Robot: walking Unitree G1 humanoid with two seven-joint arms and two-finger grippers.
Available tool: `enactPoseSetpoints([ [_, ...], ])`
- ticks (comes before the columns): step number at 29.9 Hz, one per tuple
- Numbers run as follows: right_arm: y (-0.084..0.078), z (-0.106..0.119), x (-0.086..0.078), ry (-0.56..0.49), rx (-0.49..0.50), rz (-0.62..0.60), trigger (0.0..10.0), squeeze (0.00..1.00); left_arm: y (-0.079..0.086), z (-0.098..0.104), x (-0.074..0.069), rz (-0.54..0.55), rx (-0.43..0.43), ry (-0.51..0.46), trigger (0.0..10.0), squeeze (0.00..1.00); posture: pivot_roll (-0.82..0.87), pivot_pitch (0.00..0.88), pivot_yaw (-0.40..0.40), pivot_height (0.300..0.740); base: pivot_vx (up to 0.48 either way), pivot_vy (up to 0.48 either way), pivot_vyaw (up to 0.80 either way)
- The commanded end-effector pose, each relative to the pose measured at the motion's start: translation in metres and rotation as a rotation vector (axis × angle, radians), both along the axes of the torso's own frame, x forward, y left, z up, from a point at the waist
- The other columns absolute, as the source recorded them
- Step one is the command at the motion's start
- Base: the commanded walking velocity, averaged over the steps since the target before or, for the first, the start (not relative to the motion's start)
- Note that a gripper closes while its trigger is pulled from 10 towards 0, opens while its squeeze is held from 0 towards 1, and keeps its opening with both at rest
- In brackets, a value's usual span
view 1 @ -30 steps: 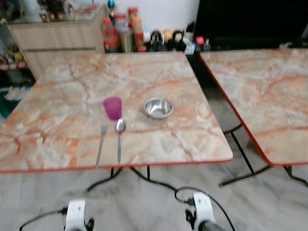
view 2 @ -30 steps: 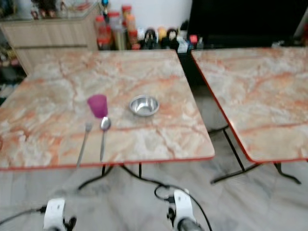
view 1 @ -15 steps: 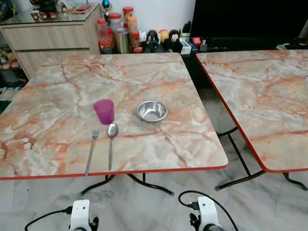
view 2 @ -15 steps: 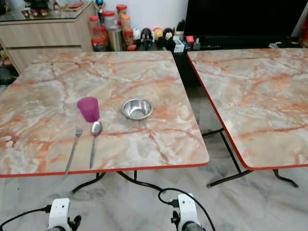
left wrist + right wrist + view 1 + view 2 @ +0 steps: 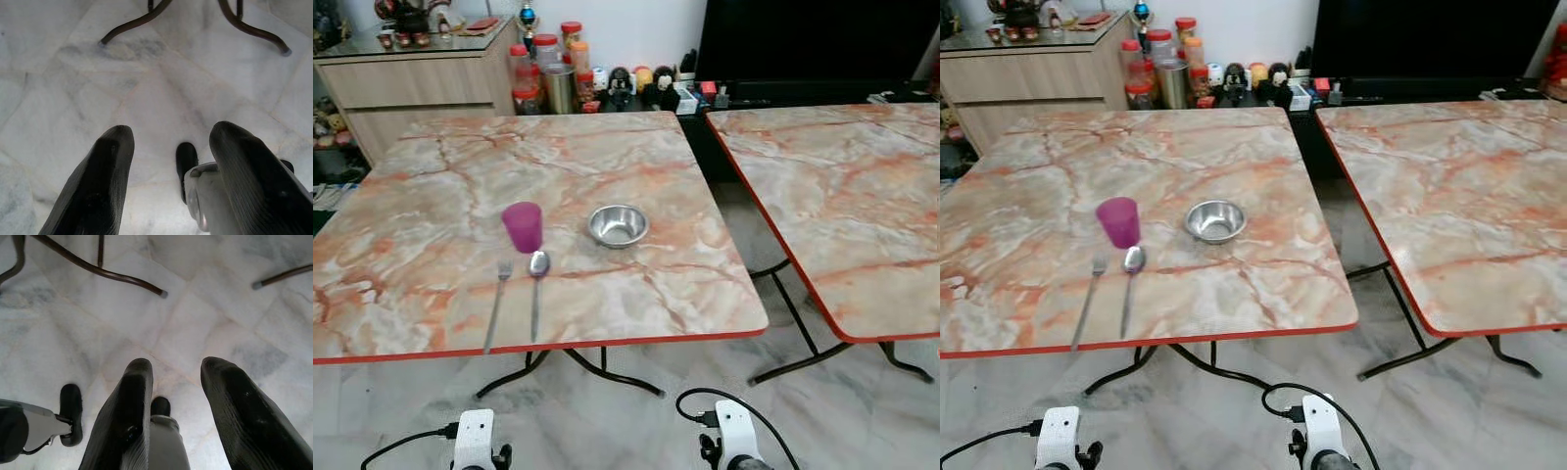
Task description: Setting the table
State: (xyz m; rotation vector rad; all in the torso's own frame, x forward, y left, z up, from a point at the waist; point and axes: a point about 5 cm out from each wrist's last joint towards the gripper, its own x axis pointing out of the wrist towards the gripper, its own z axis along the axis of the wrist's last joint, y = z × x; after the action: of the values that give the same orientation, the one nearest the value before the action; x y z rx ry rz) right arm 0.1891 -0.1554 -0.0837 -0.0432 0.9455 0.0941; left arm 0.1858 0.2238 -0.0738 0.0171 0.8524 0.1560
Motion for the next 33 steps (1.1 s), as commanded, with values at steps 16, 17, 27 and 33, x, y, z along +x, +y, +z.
enactPoseSetpoints([
  [16, -0.004, 0.001, 0.002, -0.002, -0.015, 0.007, 10.0, 0.0, -0.003, -0.002, -0.001, 0.003, -0.003, 0.008, 10.0, 0.0, 0.07, 0.0, -0.018, 0.719, 0.0, -0.352, 0.0],
  [17, -0.004, 0.001, 0.002, -0.002, -0.016, 0.008, 10.0, 0.0, -0.003, -0.002, -0.002, 0.006, -0.004, 0.007, 10.0, 0.0, 0.07, 0.0, -0.018, 0.719, 0.0, -0.262, 0.0],
  [27, -0.003, 0.001, 0.003, -0.003, -0.015, 0.015, 10.0, 0.0, 0.007, 0.002, 0.001, 0.071, 0.008, -0.028, 10.0, 0.0, 0.07, 0.0, -0.019, 0.719, 0.0, 0.0, 0.0],
  [33, -0.002, 0.002, 0.003, -0.004, -0.015, 0.019, 10.0, 0.0, 0.027, 0.019, 0.013, 0.212, 0.043, -0.177, 10.0, 0.0, 0.07, 0.0, -0.022, 0.719, 0.0, 0.0, 0.0],
])
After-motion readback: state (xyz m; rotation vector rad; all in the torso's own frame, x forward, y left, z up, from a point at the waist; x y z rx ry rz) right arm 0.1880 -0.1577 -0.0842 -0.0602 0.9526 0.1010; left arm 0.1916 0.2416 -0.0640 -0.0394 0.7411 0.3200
